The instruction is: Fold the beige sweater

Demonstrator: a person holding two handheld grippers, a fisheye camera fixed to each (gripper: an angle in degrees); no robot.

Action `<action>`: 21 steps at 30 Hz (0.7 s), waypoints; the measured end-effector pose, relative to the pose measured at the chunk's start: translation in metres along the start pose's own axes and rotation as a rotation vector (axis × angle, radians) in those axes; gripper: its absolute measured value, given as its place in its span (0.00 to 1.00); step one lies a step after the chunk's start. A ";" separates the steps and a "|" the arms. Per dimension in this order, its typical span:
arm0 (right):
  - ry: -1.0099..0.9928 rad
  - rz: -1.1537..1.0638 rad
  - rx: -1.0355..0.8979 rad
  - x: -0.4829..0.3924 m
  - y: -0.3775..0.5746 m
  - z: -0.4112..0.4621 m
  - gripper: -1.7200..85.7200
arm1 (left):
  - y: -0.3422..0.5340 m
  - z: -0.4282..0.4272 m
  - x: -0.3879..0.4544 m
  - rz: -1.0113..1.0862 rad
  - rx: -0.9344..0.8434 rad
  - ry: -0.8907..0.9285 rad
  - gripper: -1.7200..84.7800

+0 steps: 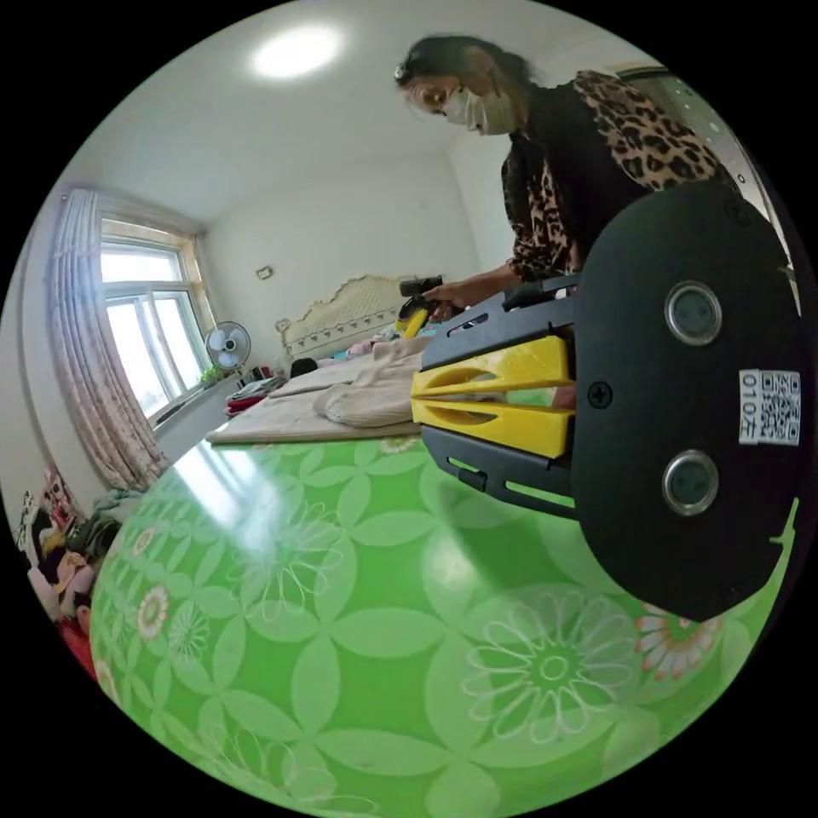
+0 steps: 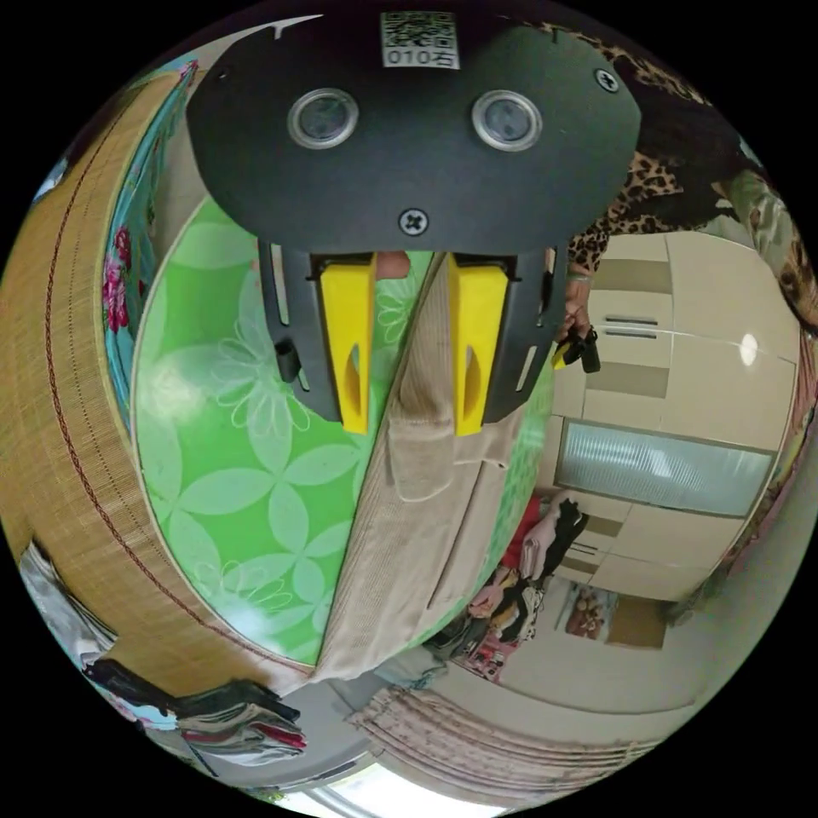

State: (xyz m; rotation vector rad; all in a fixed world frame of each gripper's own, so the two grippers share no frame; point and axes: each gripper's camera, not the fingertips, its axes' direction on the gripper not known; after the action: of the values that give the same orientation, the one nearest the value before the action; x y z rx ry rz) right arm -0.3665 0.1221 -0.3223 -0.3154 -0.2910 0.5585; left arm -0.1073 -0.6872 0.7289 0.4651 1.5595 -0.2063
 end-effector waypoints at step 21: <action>-0.173 0.031 -0.016 0.056 -0.013 0.026 0.09 | -0.093 0.137 0.073 0.092 -0.111 -0.251 0.10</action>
State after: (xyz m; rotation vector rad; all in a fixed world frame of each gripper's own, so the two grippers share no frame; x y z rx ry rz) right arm -0.3237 0.1485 -0.2831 -0.2881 -0.4587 0.6153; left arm -0.0199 -0.8146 0.6357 0.4068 1.2942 -0.1023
